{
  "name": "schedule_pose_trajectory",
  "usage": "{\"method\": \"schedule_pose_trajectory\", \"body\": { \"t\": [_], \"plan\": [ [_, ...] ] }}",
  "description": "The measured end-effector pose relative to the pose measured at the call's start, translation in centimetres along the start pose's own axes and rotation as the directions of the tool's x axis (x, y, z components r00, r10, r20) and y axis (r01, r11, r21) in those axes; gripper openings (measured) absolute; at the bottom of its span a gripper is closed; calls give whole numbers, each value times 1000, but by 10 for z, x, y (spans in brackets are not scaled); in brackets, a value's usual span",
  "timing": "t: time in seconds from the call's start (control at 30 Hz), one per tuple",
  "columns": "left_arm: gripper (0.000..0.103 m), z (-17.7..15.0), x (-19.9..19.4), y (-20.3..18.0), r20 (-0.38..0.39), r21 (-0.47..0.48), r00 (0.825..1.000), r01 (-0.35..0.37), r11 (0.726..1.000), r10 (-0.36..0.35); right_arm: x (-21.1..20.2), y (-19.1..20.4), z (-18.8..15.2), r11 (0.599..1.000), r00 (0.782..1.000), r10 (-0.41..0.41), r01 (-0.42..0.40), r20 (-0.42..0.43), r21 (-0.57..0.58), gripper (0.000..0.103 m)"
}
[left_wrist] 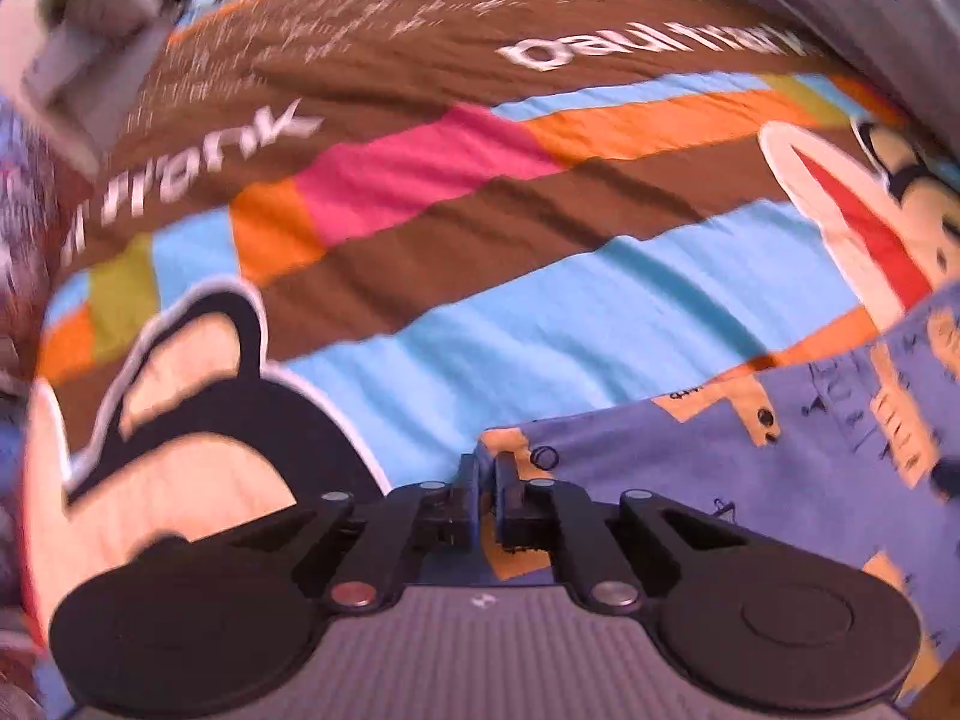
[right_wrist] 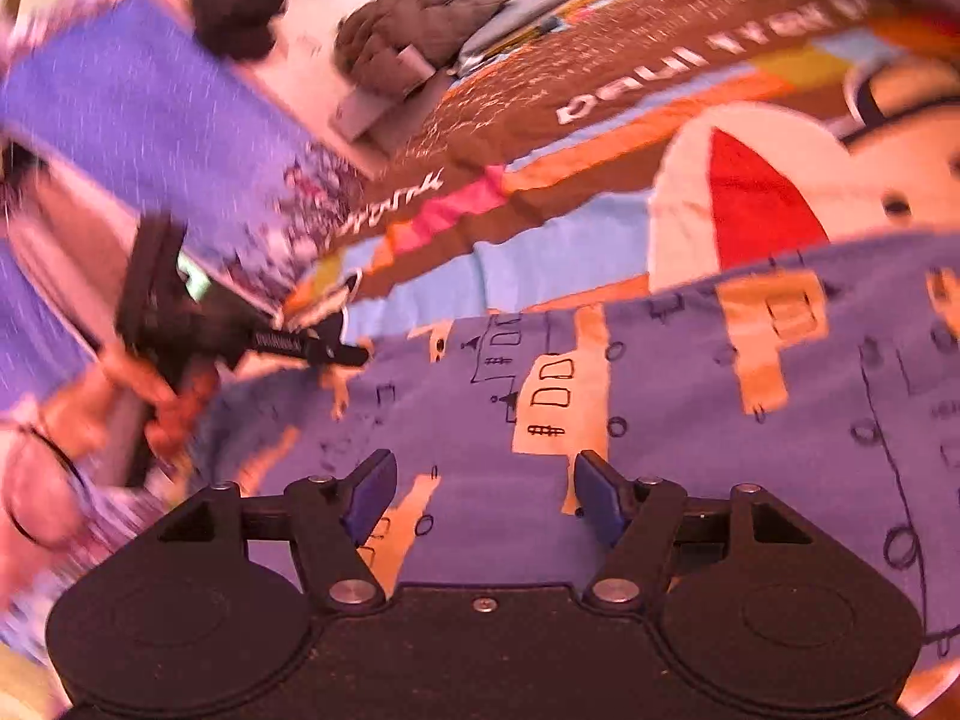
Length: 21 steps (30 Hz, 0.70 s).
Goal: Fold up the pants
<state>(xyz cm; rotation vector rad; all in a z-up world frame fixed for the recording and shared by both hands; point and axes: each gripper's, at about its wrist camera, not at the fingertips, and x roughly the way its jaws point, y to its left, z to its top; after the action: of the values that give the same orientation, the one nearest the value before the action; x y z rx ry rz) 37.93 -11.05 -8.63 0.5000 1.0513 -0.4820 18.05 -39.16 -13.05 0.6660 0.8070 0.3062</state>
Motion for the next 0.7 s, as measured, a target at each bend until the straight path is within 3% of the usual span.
{"method": "schedule_pose_trajectory", "body": {
  "t": [0.1, 0.2, 0.3, 0.4, 0.47, 0.5, 0.57, 0.63, 0.7],
  "plan": [
    [4, -6, -6, -22, 111, 95, 985, -141, 985, 130, 0, -5, 2, 999, 1000, 26, -26, 5, 40, 68],
    [4, -17, 15, -36, 125, 76, 971, -212, 974, 202, 0, -4, 2, 999, 1000, 23, -23, 4, 33, 69],
    [5, -27, 23, -52, 191, 107, 938, -313, 944, 290, -3, -8, 1, 999, 1000, 28, -28, 6, 41, 69],
    [18, -23, 11, -55, 175, 74, 927, -347, 935, 330, -8, -12, -1, 998, 999, 37, -38, 18, 55, 68],
    [23, -22, -9, -58, 208, 22, 902, -391, 920, 378, -15, -14, -2, 996, 998, 39, -43, 58, 76, 71],
    [23, -25, -25, -62, 257, -2, 891, -386, 923, 373, -22, -15, -2, 995, 995, 33, -41, 93, 90, 74],
    [23, -33, -49, -73, 325, -14, 897, -314, 949, 301, -41, -20, -4, 991, 983, 38, -60, 180, 122, 80],
    [23, -43, -66, -87, 348, -41, 922, -168, 985, 172, -52, -26, -3, 986, 983, 37, -65, 182, 152, 82],
    [29, -51, -67, -103, 327, -59, 942, -60, 996, 76, -60, -33, -1, 987, 990, -4, -18, 138, 162, 82]
  ]
}}
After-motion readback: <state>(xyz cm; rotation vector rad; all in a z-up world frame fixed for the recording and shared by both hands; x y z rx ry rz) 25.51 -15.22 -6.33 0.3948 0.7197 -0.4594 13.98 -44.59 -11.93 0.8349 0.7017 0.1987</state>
